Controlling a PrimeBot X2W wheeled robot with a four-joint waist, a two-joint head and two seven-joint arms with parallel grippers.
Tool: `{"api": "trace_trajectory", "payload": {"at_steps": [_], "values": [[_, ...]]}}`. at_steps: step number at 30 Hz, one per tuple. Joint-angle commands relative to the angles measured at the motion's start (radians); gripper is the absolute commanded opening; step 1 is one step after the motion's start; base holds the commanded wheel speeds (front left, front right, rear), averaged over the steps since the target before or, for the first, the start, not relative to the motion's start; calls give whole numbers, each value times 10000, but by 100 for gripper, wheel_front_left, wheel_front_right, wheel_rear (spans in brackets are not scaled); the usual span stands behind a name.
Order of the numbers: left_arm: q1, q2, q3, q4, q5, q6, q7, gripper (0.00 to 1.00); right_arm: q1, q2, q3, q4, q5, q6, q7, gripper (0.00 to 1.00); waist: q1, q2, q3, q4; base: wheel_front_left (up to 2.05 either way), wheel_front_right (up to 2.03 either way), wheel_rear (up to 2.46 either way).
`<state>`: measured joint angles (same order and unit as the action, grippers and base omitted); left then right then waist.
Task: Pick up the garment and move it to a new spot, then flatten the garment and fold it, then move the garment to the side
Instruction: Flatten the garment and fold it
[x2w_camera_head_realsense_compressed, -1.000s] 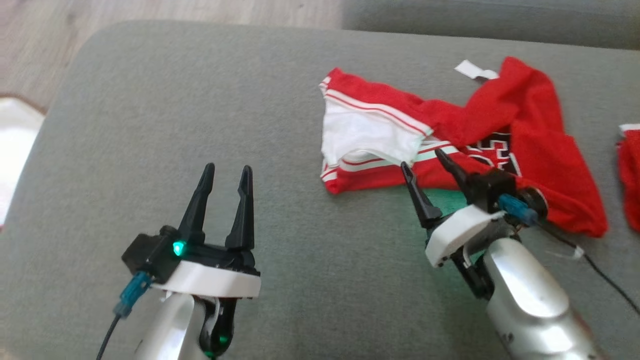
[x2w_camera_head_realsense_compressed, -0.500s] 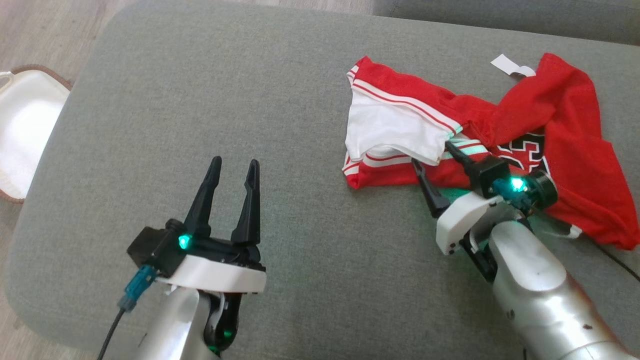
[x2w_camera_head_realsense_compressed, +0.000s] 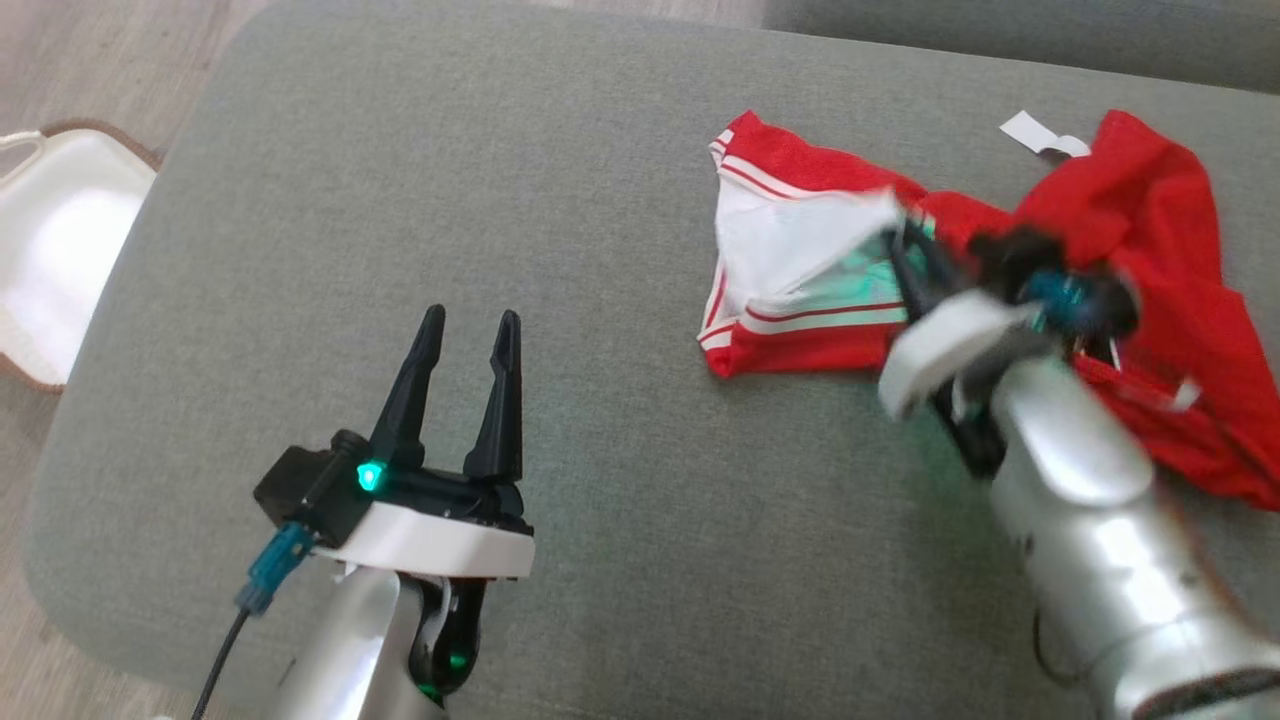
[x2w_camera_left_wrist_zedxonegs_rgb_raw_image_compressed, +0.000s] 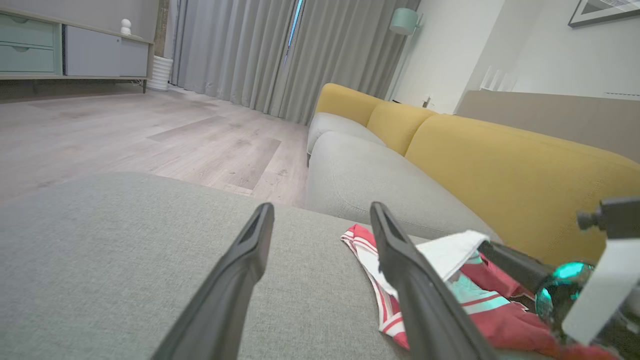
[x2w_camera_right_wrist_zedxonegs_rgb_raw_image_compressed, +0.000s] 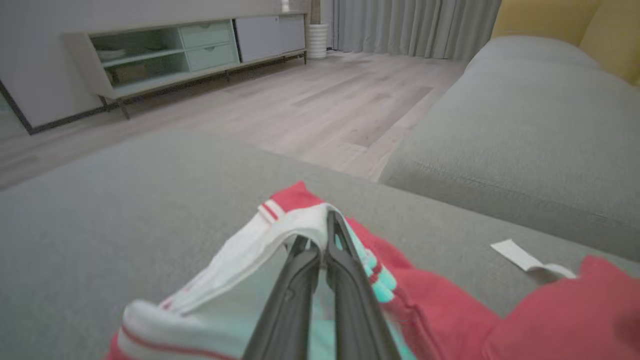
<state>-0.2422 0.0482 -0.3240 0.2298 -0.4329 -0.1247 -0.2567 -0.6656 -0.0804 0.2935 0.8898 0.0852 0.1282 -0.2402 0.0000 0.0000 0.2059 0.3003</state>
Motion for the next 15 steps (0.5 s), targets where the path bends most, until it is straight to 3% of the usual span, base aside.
{"api": "trace_trajectory", "payload": {"at_steps": [1, 6, 12, 13, 14, 15], "values": [[-386, 22, 225, -299, -78, -59, -51, 100, -919, 74, -33, -356, 387, 25, 152, 0, 0, 0, 74, 130, 0, 0, 0], [-468, 21, 120, -326, -191, -59, -51, 100, -2024, -329, -289, -197, 975, 25, 879, 0, 0, 0, 303, 419, 0, 0, 0], [-738, 21, -245, -348, -447, -59, -51, 100, -3822, -1264, -1200, 1087, 1302, 25, 1856, 0, 0, 0, 812, 1065, 0, 0, 0], [-786, 21, -306, -353, -488, -59, -51, 100, -4117, -1449, -1373, 1362, 1204, 25, 1883, 19, 0, 0, 912, 1164, 0, 0, 0], [-835, 21, -356, -353, -520, -59, -51, 100, -4365, -1629, -1596, 1727, 1098, 25, 1989, 100, 0, 0, 981, 1243, 0, 0, 0], [-876, 21, -395, -355, -550, -59, -51, 100, -4585, -1834, -1839, 2136, 932, 25, 2147, 100, 0, 0, 1038, 1313, 0, 0, 0]]}}
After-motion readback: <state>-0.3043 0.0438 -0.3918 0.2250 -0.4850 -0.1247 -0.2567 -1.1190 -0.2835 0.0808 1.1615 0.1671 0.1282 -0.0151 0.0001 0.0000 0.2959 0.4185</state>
